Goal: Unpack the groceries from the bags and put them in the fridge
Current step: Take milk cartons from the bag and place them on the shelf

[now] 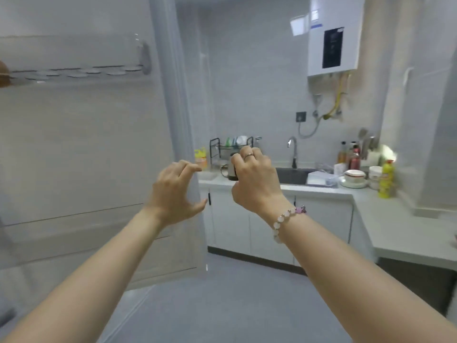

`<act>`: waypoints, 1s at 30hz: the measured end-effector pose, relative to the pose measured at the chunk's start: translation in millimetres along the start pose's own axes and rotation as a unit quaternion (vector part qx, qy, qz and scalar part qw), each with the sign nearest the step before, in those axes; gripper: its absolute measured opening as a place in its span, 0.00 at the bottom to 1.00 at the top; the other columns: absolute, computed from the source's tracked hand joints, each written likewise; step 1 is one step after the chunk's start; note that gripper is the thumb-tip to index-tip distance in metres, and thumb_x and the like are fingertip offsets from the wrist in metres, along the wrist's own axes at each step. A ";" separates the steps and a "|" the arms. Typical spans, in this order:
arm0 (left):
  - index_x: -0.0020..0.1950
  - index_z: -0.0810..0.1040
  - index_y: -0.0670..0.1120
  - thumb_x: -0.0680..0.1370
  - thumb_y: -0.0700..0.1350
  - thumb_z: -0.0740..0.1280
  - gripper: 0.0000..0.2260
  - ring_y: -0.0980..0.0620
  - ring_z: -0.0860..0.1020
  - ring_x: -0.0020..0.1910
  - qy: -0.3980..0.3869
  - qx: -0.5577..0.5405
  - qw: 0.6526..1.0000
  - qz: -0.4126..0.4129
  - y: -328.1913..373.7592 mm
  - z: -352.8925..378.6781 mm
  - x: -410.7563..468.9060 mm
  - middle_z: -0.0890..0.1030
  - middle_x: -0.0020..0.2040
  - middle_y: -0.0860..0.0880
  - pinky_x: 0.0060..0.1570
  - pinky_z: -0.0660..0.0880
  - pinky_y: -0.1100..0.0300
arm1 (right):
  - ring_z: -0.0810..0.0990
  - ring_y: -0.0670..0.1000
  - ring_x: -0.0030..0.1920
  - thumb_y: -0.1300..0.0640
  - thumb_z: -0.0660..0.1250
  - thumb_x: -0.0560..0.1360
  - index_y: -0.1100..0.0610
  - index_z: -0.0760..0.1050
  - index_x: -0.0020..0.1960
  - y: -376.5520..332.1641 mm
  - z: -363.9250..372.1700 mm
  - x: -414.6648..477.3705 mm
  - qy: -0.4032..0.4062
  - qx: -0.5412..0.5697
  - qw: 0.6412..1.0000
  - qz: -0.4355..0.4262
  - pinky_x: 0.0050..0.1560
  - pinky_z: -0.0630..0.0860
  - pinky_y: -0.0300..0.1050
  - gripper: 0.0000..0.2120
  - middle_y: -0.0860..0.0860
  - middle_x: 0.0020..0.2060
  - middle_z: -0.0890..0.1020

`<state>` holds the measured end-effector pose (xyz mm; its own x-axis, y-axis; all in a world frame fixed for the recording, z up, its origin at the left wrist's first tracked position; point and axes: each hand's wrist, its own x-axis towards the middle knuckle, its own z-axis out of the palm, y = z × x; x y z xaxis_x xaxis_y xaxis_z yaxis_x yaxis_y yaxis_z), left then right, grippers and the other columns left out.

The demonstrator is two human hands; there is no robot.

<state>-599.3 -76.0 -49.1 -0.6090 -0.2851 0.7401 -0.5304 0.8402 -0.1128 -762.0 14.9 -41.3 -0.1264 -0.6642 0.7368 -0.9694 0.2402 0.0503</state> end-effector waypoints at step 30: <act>0.68 0.63 0.47 0.71 0.62 0.65 0.31 0.47 0.68 0.62 -0.137 -0.213 0.910 0.330 605.4 240.5 207.6 0.69 0.62 0.48 0.56 0.67 0.55 | 0.68 0.54 0.61 0.58 0.64 0.70 0.57 0.68 0.60 444.7 -197.4 -307.8 -0.197 -0.407 0.729 0.514 0.58 0.66 0.44 0.18 0.53 0.59 0.71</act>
<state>-1188.7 262.6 -123.2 -0.8670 0.2899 0.4052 0.2438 0.9561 -0.1624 -1112.7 465.9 -112.6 -0.9045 0.0499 0.4235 0.1057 0.9884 0.1094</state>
